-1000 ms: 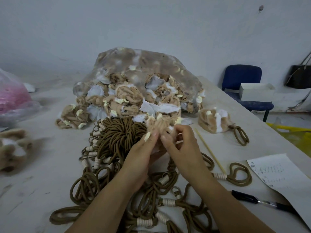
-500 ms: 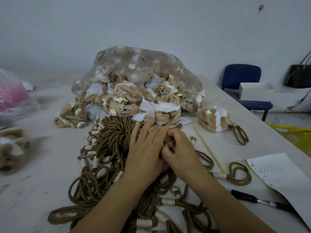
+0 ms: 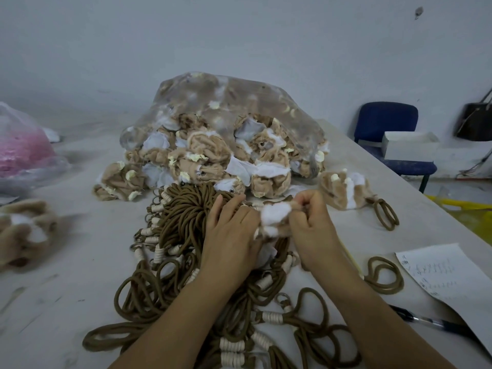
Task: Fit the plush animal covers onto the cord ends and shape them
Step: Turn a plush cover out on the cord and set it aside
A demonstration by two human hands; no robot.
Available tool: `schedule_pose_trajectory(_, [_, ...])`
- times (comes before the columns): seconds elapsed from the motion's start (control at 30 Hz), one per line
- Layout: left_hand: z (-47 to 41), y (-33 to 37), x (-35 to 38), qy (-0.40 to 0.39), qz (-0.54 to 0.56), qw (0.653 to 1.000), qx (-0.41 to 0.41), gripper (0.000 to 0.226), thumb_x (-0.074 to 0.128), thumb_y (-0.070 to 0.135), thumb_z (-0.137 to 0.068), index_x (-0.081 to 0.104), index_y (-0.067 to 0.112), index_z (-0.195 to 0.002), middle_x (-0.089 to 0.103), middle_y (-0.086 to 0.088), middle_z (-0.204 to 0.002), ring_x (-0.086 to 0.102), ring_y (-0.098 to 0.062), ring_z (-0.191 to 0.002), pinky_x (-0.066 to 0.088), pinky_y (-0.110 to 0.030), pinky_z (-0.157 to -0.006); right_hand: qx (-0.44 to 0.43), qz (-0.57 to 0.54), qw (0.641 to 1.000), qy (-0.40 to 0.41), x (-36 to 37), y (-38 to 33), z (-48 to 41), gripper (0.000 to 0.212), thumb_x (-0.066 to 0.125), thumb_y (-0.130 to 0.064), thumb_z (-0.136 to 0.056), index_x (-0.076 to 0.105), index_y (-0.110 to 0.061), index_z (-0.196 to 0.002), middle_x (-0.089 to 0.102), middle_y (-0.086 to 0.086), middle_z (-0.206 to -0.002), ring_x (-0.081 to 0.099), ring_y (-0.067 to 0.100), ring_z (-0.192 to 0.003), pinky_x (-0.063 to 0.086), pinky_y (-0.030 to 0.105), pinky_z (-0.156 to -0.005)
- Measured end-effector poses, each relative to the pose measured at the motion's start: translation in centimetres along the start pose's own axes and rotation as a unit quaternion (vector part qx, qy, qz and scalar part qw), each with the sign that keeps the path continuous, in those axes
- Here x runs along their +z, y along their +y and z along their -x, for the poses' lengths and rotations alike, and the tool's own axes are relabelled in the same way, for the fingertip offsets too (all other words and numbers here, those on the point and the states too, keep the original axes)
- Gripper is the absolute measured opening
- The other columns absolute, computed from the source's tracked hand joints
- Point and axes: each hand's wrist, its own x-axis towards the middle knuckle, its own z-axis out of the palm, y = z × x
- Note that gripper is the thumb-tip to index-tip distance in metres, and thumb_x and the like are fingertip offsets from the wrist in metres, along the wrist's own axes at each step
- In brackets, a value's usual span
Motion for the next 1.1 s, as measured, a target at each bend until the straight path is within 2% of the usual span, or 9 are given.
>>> schedule_pose_trajectory(0.1, [0.2, 0.2, 0.1, 0.024, 0.026, 0.999, -0.017, 0.043, 0.044, 0.042, -0.086, 0.068, 0.014, -0.106, 0.068, 0.000, -0.109, 0.051, -0.023, -0.127, 0.015, -0.036, -0.116, -0.062, 0.006, 0.998, -0.014, 0.2, -0.2, 0.6, 0.004, 0.048, -0.044, -0.082, 0.044, -0.042, -0.083, 0.052, -0.017, -0.083, 0.049, 0.004, -0.072, 0.044, 0.029, -0.061])
schedule_pose_trajectory(0.23, [0.3, 1.2, 0.1, 0.043, 0.042, 0.998, -0.012, 0.045, 0.043, 0.041, -0.084, 0.068, 0.011, -0.106, 0.068, 0.000, -0.109, 0.053, -0.021, -0.126, 0.016, -0.038, -0.116, -0.148, 0.184, 0.971, -0.035, 1.5, 0.2, 1.2, 0.035, 0.045, -0.061, -0.086, 0.047, -0.032, -0.105, 0.046, -0.010, -0.105, 0.046, 0.005, -0.096, 0.042, 0.017, -0.078])
schedule_pose_trajectory(0.33, [0.3, 2.1, 0.1, 0.070, 0.045, 0.997, -0.005, 0.044, 0.047, 0.034, -0.090, 0.063, 0.007, -0.120, 0.062, -0.006, -0.125, 0.049, -0.022, -0.129, 0.017, -0.043, -0.118, -0.167, 0.215, 0.962, 0.029, 2.1, -0.2, 1.0, 0.046, 0.035, -0.054, -0.091, 0.054, -0.013, -0.100, 0.053, 0.000, -0.097, 0.049, 0.015, -0.090, 0.041, 0.027, -0.078])
schedule_pose_trajectory(0.43, [0.4, 2.5, 0.6, 0.096, 0.063, 0.993, 0.024, 0.053, 0.052, 0.032, -0.088, 0.052, 0.002, -0.133, 0.054, -0.009, -0.136, 0.041, -0.022, -0.135, 0.012, -0.044, -0.121, -0.173, 0.184, 0.965, 0.065, 2.1, -0.4, 1.3, 0.033, 0.033, -0.053, -0.092, 0.044, -0.022, -0.086, 0.049, -0.008, -0.078, 0.046, 0.007, -0.070, 0.036, 0.020, -0.062])
schedule_pose_trajectory(0.7, [0.3, 1.8, 0.4, 0.029, 0.009, 0.999, -0.009, 0.015, 0.065, 0.037, -0.079, 0.067, 0.022, -0.083, 0.064, 0.008, -0.081, 0.060, -0.018, -0.098, 0.013, -0.039, -0.117, -0.226, 0.188, 0.956, 0.014, 2.5, -1.3, 2.2, 0.040, 0.038, -0.048, -0.088, 0.037, -0.015, -0.066, 0.039, -0.003, -0.059, 0.040, 0.017, -0.053, 0.037, 0.033, -0.050])
schedule_pose_trajectory(0.8, [0.3, 1.3, 0.7, 0.034, -0.014, 0.999, -0.029, 0.024, 0.073, 0.034, -0.071, 0.067, 0.018, -0.087, 0.062, 0.002, -0.086, 0.059, -0.023, -0.099, 0.014, -0.040, -0.117, -0.206, 0.145, 0.968, 0.007, 2.2, -1.7, 2.5, 0.044, 0.039, -0.053, -0.087, 0.041, -0.016, -0.064, 0.043, -0.004, -0.055, 0.045, 0.014, -0.051, 0.039, 0.029, -0.049])
schedule_pose_trajectory(0.9, [0.2, 0.4, 0.5, 0.008, -0.018, 0.996, -0.084, 0.020, 0.063, 0.033, -0.082, 0.069, 0.015, -0.089, 0.061, -0.001, -0.093, 0.054, -0.026, -0.108, 0.009, -0.040, -0.118, -0.135, 0.064, 0.983, 0.108, -0.6, -2.0, 1.3, 0.032, 0.041, -0.055, -0.084, 0.046, -0.031, -0.064, 0.056, -0.018, -0.063, 0.052, -0.003, -0.057, 0.037, 0.011, -0.051])
schedule_pose_trajectory(1.0, [0.3, 0.2, 0.8, 0.034, -0.013, 0.997, -0.075, 0.014, 0.065, 0.023, -0.087, 0.072, 0.011, -0.084, 0.062, -0.002, -0.091, 0.053, -0.028, -0.105, 0.008, -0.040, -0.117, -0.074, 0.006, 0.971, 0.226, -3.4, -1.4, -0.5, 0.032, 0.040, -0.058, -0.087, 0.051, -0.035, -0.067, 0.058, -0.019, -0.067, 0.053, -0.005, -0.061, 0.041, 0.011, -0.052])
schedule_pose_trajectory(1.1, [0.4, 0.4, 1.3, 0.060, 0.009, 0.997, -0.045, 0.031, 0.074, 0.020, -0.076, 0.071, 0.011, -0.105, 0.060, -0.008, -0.109, 0.049, -0.030, -0.116, 0.010, -0.045, -0.118, -0.032, 0.012, 0.976, 0.217, -2.8, 0.2, -0.8, 0.028, 0.041, -0.052, -0.095, 0.056, -0.033, -0.080, 0.063, -0.008, -0.084, 0.060, 0.000, -0.080, 0.051, 0.021, -0.071])
